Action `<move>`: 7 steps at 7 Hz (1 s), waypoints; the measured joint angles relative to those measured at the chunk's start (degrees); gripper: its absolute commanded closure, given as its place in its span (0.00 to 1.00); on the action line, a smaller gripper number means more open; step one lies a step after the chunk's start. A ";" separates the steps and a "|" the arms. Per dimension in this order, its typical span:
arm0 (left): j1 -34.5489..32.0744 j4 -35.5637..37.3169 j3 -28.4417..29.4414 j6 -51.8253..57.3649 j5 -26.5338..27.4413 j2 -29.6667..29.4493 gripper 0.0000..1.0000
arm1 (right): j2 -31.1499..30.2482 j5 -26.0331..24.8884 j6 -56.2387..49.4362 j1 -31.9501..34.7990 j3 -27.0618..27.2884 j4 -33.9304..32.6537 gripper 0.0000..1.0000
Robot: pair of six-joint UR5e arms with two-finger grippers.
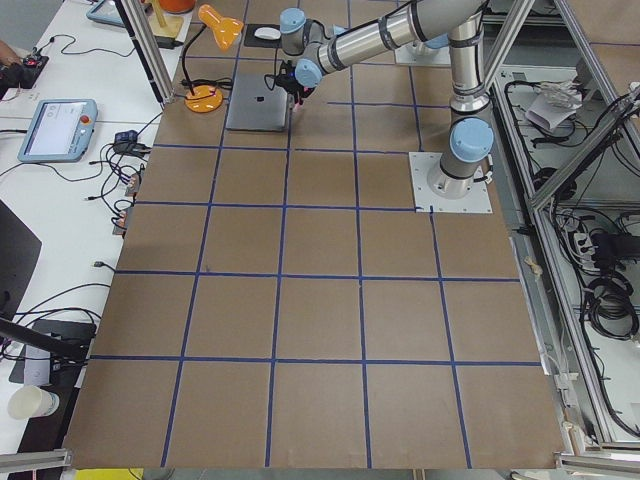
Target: Place pen and mouse around notebook
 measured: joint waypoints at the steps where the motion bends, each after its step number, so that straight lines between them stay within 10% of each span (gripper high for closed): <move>1: -1.29 0.63 0.00 -1.78 0.22 -0.94 1.00 | 0.03 0.13 -0.36 0.21 -0.10 -0.28 0.00; 7: -2.33 2.20 -0.51 -7.14 -0.30 -2.14 1.00 | 0.07 0.13 -0.33 0.31 0.27 -0.47 0.00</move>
